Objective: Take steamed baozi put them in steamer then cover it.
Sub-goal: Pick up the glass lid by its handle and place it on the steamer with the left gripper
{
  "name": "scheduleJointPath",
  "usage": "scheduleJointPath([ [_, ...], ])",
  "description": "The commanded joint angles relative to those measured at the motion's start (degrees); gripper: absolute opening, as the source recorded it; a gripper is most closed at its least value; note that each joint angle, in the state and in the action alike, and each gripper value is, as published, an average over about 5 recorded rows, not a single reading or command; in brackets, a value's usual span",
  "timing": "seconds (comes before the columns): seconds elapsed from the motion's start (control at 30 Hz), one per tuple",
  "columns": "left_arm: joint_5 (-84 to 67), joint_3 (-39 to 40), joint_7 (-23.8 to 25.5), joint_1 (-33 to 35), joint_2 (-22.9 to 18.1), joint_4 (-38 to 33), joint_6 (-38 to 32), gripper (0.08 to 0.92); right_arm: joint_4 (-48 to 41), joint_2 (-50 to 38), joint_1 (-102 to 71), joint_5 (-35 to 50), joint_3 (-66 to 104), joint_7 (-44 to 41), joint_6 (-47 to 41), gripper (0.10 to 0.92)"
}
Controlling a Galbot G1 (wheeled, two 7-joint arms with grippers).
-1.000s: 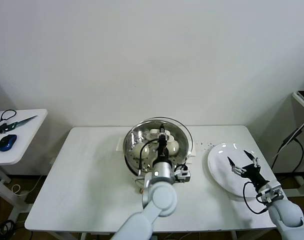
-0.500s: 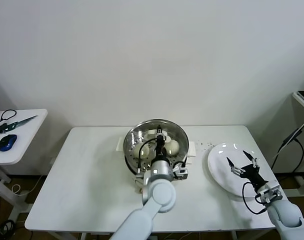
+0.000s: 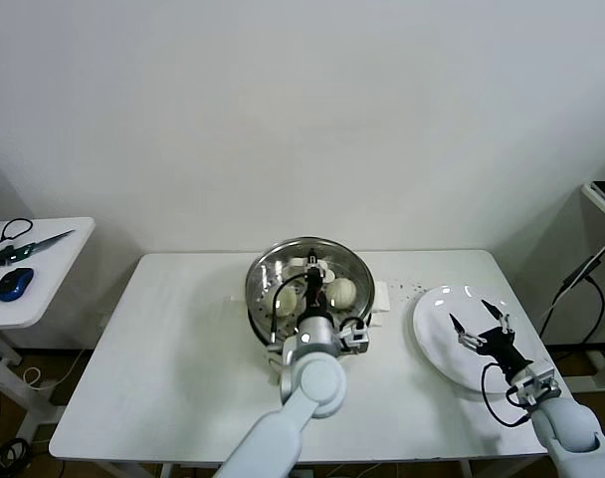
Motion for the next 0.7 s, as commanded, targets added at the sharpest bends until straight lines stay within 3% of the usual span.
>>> scheduleJointPath([
  [0.03, -0.88, -0.15, 0.19, 0.22, 0.30, 0.08, 2.84, 0.155, -0.03, 0.11, 0.05, -0.27, 0.07, -0.05, 0.04, 0.823],
  [0.7, -3.11, -0.10, -0.06, 1.31, 0.19, -0.34, 2.62, 0.155, -0.51, 0.31, 0.13, -0.64, 0.34, -0.61, 0.32, 0.823],
])
